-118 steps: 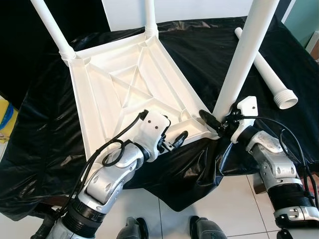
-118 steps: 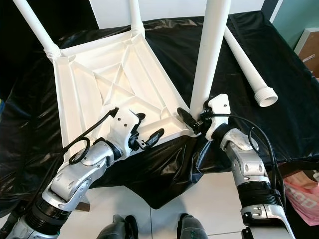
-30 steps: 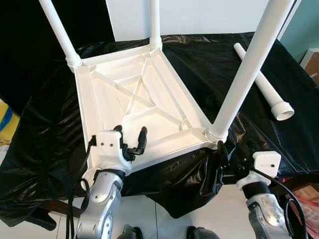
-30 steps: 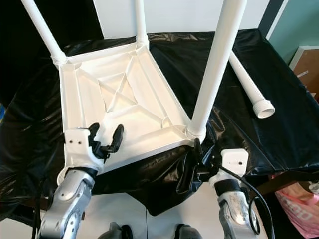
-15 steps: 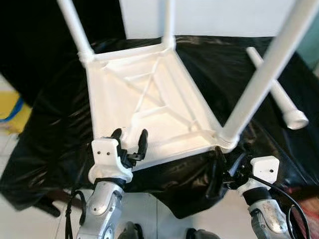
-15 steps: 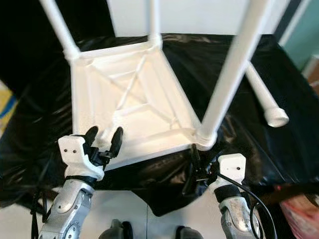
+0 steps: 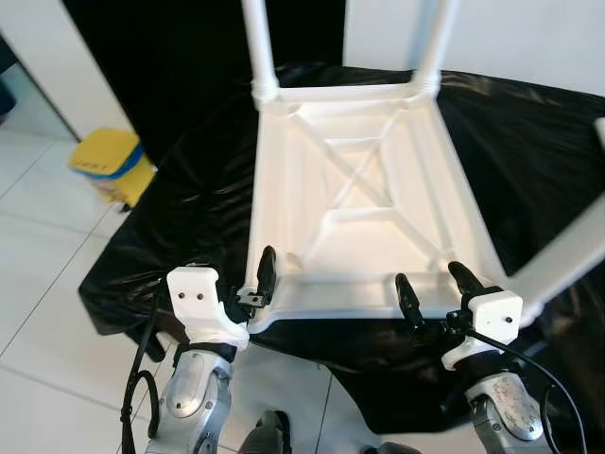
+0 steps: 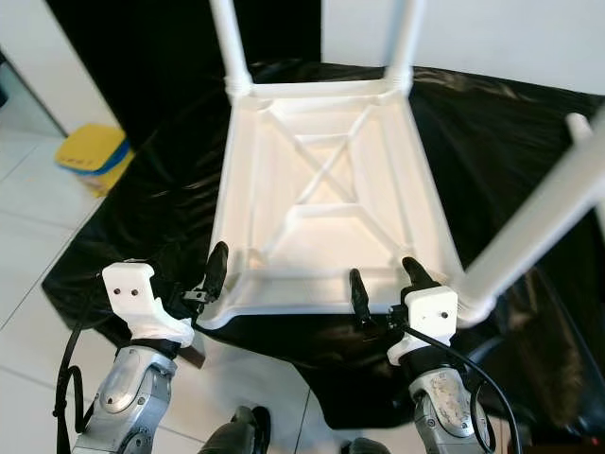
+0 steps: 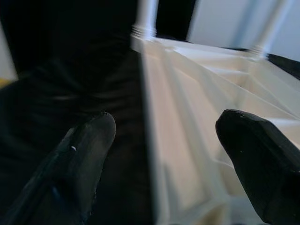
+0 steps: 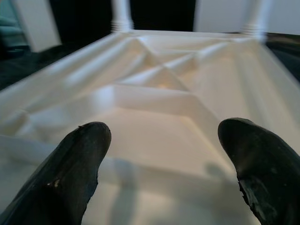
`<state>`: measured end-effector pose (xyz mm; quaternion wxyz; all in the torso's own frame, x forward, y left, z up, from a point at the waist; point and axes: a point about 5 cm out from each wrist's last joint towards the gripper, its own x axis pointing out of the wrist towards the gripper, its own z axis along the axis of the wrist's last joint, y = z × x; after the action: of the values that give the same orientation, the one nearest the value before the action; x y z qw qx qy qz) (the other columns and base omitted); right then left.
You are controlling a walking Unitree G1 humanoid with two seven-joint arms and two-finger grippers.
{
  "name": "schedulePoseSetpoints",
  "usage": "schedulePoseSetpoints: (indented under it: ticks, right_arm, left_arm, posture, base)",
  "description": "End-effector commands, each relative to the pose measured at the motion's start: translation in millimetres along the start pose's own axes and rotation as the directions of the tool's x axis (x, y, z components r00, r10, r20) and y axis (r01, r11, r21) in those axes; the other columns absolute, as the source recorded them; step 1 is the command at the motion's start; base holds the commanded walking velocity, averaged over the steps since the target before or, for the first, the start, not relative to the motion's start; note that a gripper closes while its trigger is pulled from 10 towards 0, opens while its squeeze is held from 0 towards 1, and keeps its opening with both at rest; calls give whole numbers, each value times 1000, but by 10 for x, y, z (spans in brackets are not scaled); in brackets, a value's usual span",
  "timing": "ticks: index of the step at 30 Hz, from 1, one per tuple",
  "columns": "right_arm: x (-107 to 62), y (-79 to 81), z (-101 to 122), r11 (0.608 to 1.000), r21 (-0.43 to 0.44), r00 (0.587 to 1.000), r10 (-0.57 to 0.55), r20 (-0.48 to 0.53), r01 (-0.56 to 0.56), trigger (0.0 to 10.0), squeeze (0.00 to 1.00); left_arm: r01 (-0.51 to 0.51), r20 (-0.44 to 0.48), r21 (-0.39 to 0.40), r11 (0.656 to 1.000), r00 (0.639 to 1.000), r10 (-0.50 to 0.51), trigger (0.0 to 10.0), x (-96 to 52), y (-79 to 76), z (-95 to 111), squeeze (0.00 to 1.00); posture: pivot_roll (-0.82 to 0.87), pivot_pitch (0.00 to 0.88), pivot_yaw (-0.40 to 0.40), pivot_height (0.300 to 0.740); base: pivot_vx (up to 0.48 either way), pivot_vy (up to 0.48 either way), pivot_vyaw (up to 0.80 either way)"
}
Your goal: Building children table
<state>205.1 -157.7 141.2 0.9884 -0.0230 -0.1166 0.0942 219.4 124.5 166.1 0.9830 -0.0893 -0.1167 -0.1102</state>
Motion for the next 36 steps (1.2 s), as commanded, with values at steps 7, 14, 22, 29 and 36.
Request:
schedulePoseSetpoints:
  ticks: [7, 14, 22, 29, 36]
  right_arm:
    - [10, -21, -21, 1000, 11, 1000, 11, -11, -11, 10000, 0]
    - [61, -29, -15, 1000, 9, 1000, 26, -2, -26, 10000, 0]
    - [108, -32, -9, 999, 7, 999, 38, 9, -38, 10000, 0]
    - [180, -37, 6, 999, 6, 999, 44, 26, -45, 10000, 0]
    - [196, -32, 6, 999, 6, 998, 47, 29, -47, 10000, 0]
  left_arm:
    - [12, 2, 25, 1000, 1000, -12, 10000, -9, -26, 18, 0]
    - [14, 5, 37, 999, 1000, -14, 10000, 4, -26, 24, 0]
    - [24, 7, 56, 998, 1000, -25, 10000, 27, -37, 21, 0]
    - [34, 8, 63, 997, 999, -35, 10000, 70, -31, 20, 0]
    - [46, 6, 58, 997, 999, -46, 10000, 85, -53, 14, 0]
  posture:
    - [-112, 174, 14, 740]
    - [-103, 171, 10, 740]
    - [-96, 165, 6, 740]
    - [-96, 152, 8, 740]
    - [-95, 148, 12, 740]
  base:
    - [0, 0, 800]
    - [0, 0, 800]
    - [0, 0, 800]
    - [0, 0, 800]
    - [0, 0, 800]
